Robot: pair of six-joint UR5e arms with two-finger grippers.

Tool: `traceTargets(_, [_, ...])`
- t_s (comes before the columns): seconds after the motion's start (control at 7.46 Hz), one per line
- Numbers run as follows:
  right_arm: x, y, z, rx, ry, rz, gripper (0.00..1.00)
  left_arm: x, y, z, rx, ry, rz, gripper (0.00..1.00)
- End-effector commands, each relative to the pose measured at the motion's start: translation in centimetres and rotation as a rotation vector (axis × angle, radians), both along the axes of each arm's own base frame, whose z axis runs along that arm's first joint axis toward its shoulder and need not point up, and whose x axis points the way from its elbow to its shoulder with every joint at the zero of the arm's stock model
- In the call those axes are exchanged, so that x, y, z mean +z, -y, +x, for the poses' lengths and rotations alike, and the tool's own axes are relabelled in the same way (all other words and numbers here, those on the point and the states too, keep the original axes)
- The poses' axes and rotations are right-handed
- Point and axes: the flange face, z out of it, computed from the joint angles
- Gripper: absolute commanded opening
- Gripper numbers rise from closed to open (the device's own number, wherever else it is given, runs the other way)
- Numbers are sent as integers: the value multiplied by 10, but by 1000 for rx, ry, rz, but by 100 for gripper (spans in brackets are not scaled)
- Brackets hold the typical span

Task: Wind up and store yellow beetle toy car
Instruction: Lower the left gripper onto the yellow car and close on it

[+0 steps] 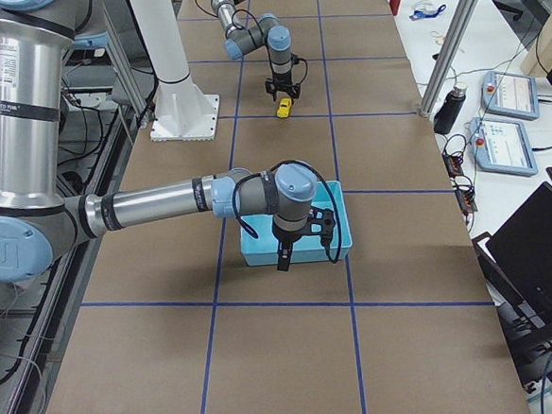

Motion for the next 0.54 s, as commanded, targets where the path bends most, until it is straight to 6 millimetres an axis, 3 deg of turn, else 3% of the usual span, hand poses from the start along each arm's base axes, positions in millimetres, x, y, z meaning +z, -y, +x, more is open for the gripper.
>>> traceTargets(0.0, [0,0,0,0,0,0,100,0,1,0,-9,2,6,68])
traceTargets(0.4, [-1,0,0,0,0,0,100,1,0,0,-29,3,-10,57])
